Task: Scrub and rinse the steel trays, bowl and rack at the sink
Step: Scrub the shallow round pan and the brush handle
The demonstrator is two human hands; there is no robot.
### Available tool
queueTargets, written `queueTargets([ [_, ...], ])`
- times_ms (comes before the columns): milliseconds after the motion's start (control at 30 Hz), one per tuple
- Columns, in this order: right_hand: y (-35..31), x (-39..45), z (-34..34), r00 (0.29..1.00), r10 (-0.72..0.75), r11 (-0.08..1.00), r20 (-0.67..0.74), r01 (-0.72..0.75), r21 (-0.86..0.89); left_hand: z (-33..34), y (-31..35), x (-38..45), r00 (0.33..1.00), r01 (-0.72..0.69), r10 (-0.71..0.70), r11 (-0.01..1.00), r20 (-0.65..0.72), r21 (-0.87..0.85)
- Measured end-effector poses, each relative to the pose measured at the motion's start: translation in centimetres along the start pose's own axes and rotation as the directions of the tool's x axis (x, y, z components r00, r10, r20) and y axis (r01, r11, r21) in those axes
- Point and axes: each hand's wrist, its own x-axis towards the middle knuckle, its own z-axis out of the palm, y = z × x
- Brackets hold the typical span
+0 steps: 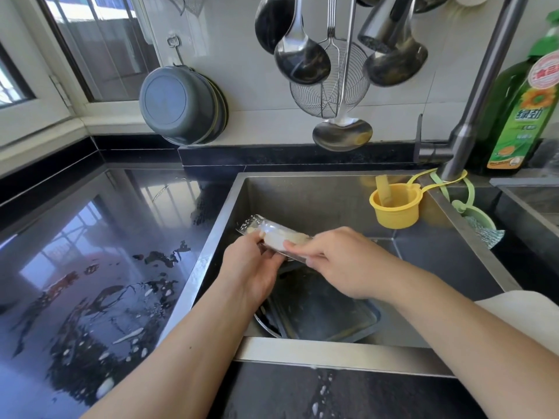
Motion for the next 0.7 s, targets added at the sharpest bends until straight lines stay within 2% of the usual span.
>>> queueTargets([
  [133, 2.2, -1.5, -2.9, 0.974, 0.053, 0.998, 0.221, -0.057, 0.011, -0.2, 0.2, 0.2, 0.997, -0.015, 0.019, 0.999, -0.078, 0.052],
  [200, 3.2, -2.0, -3.6, 0.961, 0.072, 0.996, 0.268, -0.085, 0.036, -0.1, 0.1, 0.1, 0.995, -0.020, 0.030, 0.994, -0.093, 0.105],
  [300, 3.2, -1.7, -3.2, 0.976, 0.082, 0.996, 0.204, -0.086, 0.012, 0.1, 0.1, 0.1, 0.993, -0.017, 0.034, 0.988, -0.109, 0.152],
  [433, 0.6, -0.4, -0.9, 1.000, -0.022, 0.996, -0.001, 0.022, -0.085, 0.0, -0.1, 0.1, 0.995, -0.004, 0.032, 0.956, -0.090, 0.292],
  [500, 0.7, -0.1, -0.8, 0.999, -0.028, 0.995, -0.037, 0.024, -0.093, 0.1, -0.3, 0.0, 0.995, -0.030, 0.063, 0.937, -0.083, 0.349],
  [567, 2.2, -0.5, -1.6, 0.995, -0.004, 1.000, 0.101, 0.005, -0.014, -0.1, -0.3, 0.2, 0.991, -0.064, 0.104, 0.925, -0.089, 0.375],
  [633, 3.3, -1.5, -2.4, 0.958, 0.002, 1.000, 0.287, -0.006, 0.012, -0.2, 0.1, 0.4, 0.986, -0.096, 0.140, 0.917, -0.086, 0.388],
  [667, 3.3, -1.8, -2.5, 0.949, -0.004, 1.000, 0.314, -0.003, 0.021, -0.3, 0.2, 0.6, 0.985, -0.107, 0.151, 0.910, -0.078, 0.402],
  [700, 3.2, -1.9, -2.4, 0.960, -0.029, 0.999, 0.279, 0.018, 0.041, -0.2, 0.2, 0.6, 0.985, -0.119, 0.161, 0.898, -0.066, 0.423],
])
